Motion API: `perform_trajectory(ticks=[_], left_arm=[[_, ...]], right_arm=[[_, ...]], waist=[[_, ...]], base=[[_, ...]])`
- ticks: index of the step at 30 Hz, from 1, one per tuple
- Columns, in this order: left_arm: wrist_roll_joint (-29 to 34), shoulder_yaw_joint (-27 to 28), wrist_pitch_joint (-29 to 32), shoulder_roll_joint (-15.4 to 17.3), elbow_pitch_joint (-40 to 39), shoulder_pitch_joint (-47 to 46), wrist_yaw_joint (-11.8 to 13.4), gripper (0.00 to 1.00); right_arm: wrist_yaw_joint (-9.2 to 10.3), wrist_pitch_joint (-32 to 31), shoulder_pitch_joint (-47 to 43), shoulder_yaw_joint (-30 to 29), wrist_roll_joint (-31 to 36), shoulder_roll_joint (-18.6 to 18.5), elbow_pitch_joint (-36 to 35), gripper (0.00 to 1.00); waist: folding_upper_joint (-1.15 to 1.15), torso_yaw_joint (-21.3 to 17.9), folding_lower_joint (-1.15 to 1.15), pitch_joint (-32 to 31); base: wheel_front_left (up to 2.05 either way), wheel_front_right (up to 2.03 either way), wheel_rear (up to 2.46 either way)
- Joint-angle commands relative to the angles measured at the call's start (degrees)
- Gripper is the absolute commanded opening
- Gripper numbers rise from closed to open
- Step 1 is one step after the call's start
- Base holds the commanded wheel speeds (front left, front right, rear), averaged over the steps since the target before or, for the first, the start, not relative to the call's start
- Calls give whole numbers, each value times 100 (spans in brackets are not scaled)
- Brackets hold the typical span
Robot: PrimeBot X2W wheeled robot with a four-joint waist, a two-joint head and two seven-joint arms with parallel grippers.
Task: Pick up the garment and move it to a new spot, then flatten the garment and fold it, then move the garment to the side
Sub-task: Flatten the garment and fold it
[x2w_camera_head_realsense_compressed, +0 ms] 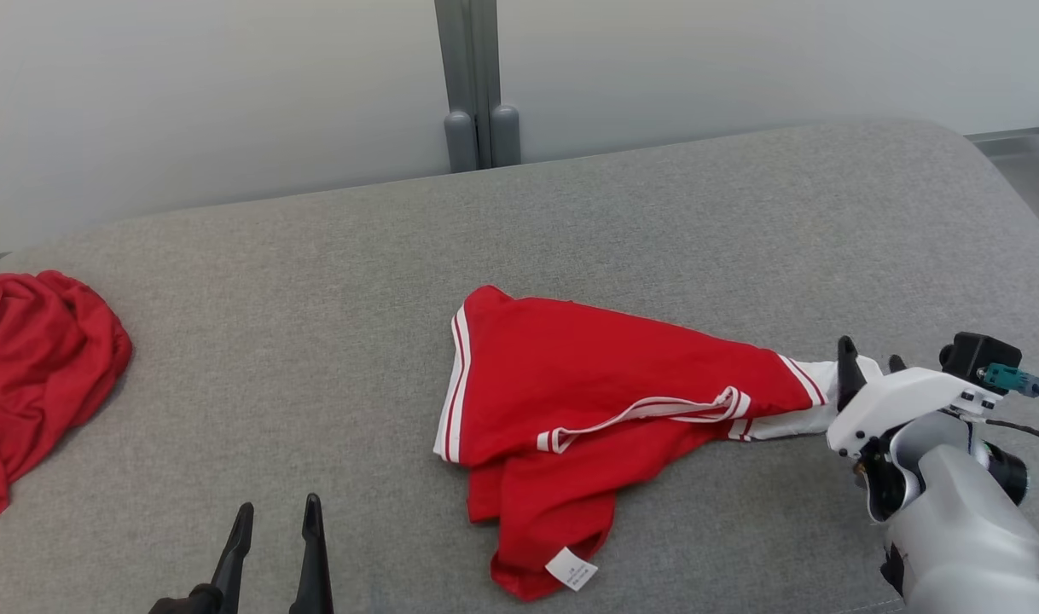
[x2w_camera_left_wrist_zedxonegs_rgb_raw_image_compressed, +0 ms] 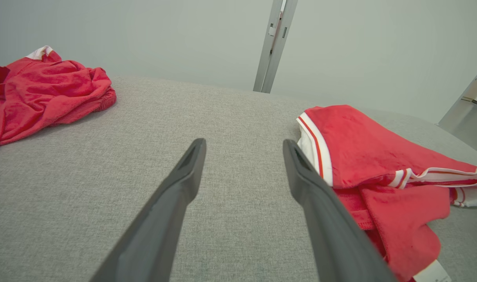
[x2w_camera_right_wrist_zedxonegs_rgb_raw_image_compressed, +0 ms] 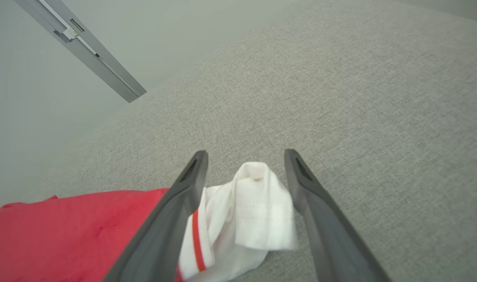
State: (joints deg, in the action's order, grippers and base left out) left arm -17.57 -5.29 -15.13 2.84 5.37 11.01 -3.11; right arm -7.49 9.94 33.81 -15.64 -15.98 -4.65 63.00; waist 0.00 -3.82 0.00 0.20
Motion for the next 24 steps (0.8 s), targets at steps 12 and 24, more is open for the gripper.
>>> perform_trajectory(ticks=[12, 24], left_arm=[[-63, 9, -3, 9, -96, 90, 54, 100], [-46, 114, -3, 9, -95, 146, 53, 100]], right_arm=[[2, 526, -1514, -69, 1557, -168, -2038, 100], [4, 528, -3849, 466, 1450, 143, -5656, 100]], waist=[[0, -106, 0, 19], [0, -49, 0, 34]], base=[[0, 0, 0], [0, 0, 0]])
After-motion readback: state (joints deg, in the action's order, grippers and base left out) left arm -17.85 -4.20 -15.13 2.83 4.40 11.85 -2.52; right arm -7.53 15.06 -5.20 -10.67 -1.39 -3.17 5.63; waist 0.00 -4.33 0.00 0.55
